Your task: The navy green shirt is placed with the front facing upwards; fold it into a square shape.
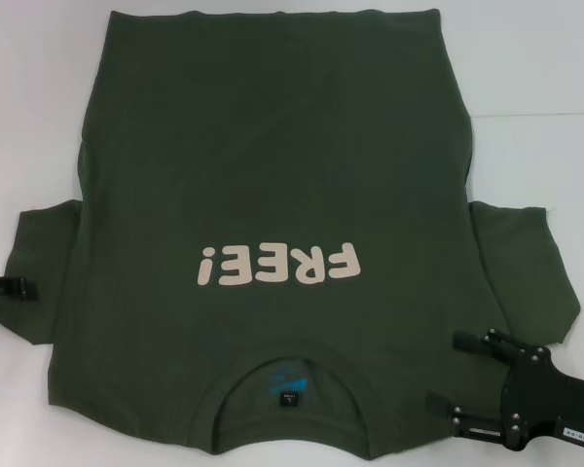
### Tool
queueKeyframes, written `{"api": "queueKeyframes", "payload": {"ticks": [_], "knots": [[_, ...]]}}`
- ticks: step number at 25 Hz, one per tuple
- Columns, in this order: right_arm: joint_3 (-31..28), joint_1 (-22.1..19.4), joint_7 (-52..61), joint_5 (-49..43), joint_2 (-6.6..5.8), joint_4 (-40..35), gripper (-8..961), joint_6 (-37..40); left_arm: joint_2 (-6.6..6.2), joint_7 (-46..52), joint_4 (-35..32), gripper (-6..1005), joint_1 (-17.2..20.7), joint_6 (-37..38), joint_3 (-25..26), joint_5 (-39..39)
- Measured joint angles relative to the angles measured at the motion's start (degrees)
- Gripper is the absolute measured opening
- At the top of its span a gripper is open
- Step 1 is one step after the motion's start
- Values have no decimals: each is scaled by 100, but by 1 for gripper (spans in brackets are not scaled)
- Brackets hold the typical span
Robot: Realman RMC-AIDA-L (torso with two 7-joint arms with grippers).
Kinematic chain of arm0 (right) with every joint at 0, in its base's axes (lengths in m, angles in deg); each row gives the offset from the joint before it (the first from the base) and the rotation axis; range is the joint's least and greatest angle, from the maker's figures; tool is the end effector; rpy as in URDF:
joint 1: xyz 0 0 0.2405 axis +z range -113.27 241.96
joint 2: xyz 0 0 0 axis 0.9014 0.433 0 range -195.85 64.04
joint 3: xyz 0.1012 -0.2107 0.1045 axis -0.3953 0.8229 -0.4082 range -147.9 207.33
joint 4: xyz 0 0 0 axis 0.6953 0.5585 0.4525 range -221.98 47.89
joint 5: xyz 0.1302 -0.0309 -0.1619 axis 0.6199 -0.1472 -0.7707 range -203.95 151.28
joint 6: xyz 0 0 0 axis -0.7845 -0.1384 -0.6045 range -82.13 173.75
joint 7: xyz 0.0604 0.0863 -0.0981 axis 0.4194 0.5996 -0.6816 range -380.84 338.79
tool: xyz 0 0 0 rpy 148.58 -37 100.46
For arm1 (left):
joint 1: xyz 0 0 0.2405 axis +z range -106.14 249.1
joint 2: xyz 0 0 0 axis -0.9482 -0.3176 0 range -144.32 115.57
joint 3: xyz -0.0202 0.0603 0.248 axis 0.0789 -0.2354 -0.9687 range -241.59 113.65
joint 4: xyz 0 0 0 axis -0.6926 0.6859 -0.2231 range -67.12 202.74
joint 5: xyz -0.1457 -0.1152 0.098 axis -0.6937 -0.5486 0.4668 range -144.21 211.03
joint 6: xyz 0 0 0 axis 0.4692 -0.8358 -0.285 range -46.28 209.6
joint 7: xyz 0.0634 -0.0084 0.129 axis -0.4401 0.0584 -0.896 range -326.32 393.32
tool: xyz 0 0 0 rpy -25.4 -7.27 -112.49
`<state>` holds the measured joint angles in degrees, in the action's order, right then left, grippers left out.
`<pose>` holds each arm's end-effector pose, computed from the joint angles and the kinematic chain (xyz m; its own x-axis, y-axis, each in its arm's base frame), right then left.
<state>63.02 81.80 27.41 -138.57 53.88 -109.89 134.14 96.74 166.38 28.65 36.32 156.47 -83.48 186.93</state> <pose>0.3325 0.2402 -0.0349 0.7936 -0.2294 -0.5636 -0.4523 -0.8420 -0.2942 -0.3671 0.3545 0.0842 0.1479 0.8838 0.4439 0.9563 -0.0134 -0.2920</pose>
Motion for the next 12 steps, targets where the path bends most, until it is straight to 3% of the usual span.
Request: {"api": "queueKeyframes", "payload": {"ticks": [12], "knots": [[0,13,0,-1,0,0,925,0,6,25,21,921,0,-112,0,-7]]}}
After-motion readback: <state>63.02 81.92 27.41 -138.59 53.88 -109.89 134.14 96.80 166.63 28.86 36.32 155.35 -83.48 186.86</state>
